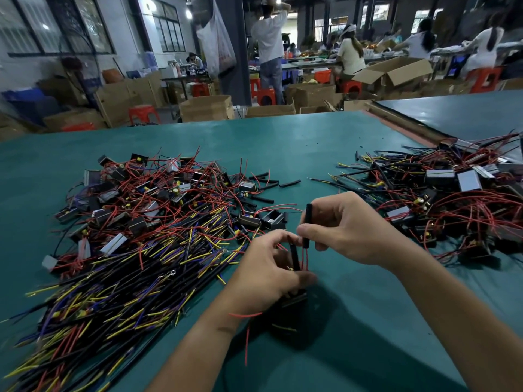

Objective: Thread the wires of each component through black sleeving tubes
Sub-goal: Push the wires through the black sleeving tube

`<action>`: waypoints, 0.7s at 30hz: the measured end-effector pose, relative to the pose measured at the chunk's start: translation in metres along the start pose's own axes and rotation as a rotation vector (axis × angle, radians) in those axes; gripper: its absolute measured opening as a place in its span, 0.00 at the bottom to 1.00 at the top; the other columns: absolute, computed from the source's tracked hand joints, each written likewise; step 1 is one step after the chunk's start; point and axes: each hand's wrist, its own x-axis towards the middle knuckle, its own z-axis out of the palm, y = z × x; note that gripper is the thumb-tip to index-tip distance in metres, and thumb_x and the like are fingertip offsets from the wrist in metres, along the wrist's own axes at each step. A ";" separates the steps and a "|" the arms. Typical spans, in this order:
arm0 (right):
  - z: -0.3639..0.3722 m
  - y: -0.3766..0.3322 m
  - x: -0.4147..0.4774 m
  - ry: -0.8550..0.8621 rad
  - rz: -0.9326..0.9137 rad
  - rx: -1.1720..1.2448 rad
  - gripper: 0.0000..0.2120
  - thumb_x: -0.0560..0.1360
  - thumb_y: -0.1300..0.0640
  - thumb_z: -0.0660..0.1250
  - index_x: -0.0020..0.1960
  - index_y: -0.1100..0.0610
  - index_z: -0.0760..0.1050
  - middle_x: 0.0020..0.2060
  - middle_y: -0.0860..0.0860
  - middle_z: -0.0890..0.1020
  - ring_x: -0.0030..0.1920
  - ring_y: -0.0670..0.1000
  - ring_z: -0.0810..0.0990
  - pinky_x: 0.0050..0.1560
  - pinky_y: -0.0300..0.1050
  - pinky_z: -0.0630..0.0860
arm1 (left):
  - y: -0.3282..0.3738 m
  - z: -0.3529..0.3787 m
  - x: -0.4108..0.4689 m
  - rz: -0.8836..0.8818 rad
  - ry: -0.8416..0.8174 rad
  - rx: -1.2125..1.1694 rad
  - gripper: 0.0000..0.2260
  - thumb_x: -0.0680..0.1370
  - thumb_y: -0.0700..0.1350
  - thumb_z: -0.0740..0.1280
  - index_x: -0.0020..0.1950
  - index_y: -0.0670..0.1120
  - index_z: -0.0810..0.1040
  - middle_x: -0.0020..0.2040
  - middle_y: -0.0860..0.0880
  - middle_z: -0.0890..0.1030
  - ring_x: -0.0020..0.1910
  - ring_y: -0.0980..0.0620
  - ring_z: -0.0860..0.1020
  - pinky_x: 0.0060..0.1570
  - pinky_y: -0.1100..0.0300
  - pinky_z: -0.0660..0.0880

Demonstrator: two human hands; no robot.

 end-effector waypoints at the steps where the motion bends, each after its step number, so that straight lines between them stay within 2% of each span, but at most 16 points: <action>1: 0.000 0.002 -0.001 -0.024 0.019 -0.011 0.06 0.74 0.64 0.71 0.39 0.61 0.80 0.28 0.50 0.81 0.29 0.46 0.78 0.32 0.38 0.74 | 0.000 -0.001 0.001 -0.008 0.007 -0.023 0.19 0.66 0.30 0.76 0.50 0.46 0.75 0.34 0.44 0.82 0.24 0.53 0.75 0.26 0.64 0.71; 5: 0.001 0.007 -0.003 -0.181 0.112 -0.055 0.04 0.75 0.63 0.71 0.41 0.61 0.80 0.34 0.58 0.84 0.32 0.49 0.78 0.37 0.49 0.76 | -0.001 -0.001 0.001 -0.029 -0.010 -0.068 0.19 0.67 0.27 0.75 0.53 0.38 0.74 0.32 0.49 0.82 0.24 0.55 0.75 0.25 0.65 0.72; 11: -0.003 0.011 -0.002 -0.142 0.096 -0.125 0.08 0.72 0.56 0.74 0.37 0.58 0.81 0.27 0.50 0.80 0.29 0.48 0.74 0.33 0.46 0.70 | -0.003 -0.010 0.004 -0.054 -0.059 -0.062 0.19 0.66 0.25 0.74 0.50 0.42 0.75 0.35 0.48 0.84 0.31 0.52 0.79 0.31 0.61 0.76; 15: 0.000 0.013 -0.004 -0.284 0.134 -0.162 0.08 0.72 0.56 0.74 0.38 0.60 0.81 0.31 0.56 0.82 0.31 0.47 0.75 0.35 0.46 0.71 | -0.005 -0.010 0.004 -0.061 -0.119 -0.030 0.19 0.65 0.23 0.73 0.48 0.41 0.75 0.35 0.49 0.83 0.32 0.55 0.80 0.35 0.64 0.77; 21: -0.006 0.011 -0.002 -0.189 0.091 -0.125 0.12 0.72 0.51 0.74 0.38 0.59 0.81 0.30 0.55 0.82 0.30 0.49 0.76 0.33 0.48 0.72 | -0.003 -0.008 0.003 0.011 -0.118 0.017 0.17 0.67 0.25 0.73 0.42 0.46 0.79 0.35 0.50 0.82 0.35 0.55 0.78 0.39 0.63 0.76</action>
